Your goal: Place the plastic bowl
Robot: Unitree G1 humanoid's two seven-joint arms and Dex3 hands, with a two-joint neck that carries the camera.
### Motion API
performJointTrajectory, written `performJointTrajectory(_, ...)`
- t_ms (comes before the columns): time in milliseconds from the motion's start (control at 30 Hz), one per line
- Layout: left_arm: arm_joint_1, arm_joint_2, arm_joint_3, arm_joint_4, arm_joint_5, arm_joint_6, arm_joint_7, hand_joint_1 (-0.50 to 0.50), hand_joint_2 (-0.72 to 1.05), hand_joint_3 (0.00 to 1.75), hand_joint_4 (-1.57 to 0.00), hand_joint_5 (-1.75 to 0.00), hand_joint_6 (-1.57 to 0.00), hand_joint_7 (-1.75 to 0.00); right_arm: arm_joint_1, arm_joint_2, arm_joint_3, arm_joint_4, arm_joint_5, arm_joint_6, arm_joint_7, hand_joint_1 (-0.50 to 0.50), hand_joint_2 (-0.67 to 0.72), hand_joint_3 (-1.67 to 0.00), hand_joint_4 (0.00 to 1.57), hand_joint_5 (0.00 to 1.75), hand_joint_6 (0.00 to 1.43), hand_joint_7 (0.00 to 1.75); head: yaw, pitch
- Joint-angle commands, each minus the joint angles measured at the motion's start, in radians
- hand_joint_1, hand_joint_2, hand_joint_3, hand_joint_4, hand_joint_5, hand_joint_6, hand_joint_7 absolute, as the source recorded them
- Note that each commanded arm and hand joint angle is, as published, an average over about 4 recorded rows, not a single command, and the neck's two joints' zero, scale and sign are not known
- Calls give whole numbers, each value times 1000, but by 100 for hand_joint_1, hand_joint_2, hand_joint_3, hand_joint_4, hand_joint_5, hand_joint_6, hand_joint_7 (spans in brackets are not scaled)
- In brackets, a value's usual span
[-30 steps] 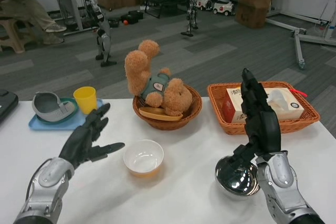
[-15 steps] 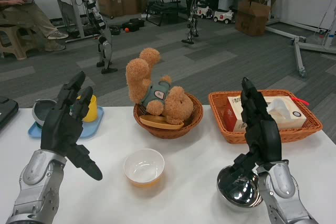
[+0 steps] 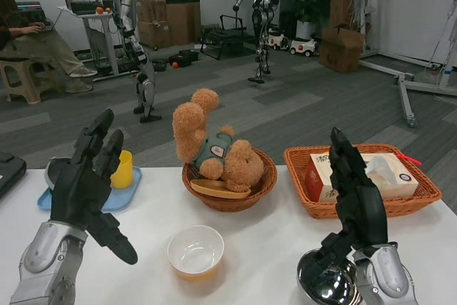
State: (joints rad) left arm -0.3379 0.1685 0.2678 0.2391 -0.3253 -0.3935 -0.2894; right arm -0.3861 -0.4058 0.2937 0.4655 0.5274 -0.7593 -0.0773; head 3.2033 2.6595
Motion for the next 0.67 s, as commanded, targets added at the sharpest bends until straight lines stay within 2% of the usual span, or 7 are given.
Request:
performJointTrajectory(33,10,13,-5,-9,-10,8,3,-50,-72,0,0,0,0,-21,-5,-7,-1,-13,6,-6,1,-46,72,0,0,0,0,7,-3,-1)
performJointTrajectory(667,10,14,-17,-9,-11,15,1,-50,-72,0,0,0,0,-21,-2,-4,-4,-21,8,-8,1,-46,72,0,0,0,0,7,-10,8)
